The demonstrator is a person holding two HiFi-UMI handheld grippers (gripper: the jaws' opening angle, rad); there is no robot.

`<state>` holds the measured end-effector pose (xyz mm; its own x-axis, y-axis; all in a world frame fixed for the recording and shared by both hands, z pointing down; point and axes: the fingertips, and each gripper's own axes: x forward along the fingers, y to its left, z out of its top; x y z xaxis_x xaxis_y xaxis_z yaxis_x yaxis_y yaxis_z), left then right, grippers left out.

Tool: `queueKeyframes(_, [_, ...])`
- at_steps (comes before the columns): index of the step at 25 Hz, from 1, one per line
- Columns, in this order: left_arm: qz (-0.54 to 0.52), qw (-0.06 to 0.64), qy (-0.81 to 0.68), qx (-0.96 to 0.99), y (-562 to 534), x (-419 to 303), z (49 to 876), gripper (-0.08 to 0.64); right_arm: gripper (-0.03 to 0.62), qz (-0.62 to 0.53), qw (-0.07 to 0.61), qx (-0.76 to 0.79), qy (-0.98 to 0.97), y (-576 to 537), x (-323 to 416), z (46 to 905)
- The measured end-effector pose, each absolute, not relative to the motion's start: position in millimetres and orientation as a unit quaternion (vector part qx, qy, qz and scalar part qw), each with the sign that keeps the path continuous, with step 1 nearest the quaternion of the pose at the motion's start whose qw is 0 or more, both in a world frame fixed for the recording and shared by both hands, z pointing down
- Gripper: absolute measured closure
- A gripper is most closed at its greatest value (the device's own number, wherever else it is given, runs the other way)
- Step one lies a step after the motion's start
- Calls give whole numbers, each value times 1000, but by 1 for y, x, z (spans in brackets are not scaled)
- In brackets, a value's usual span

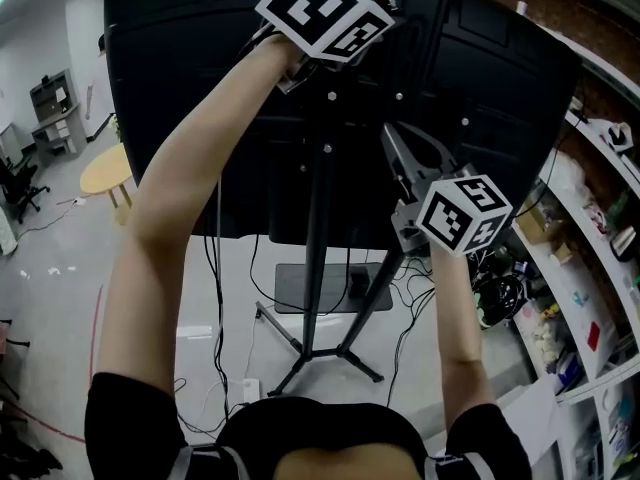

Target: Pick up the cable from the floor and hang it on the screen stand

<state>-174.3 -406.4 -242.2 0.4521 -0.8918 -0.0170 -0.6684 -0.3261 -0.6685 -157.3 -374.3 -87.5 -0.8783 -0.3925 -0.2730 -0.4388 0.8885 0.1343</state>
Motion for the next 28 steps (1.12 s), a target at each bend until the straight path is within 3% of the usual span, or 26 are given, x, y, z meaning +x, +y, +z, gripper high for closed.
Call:
queueKeyframes(15, [-152,303,540,-771,-398,-255,-244,439,568,98,102,-211,967,-375,-184,-90])
queueKeyframes(28, [-130,290,575,-754,-338,-328,-184,439,568,100,146,-213,961,-357,-198,-99])
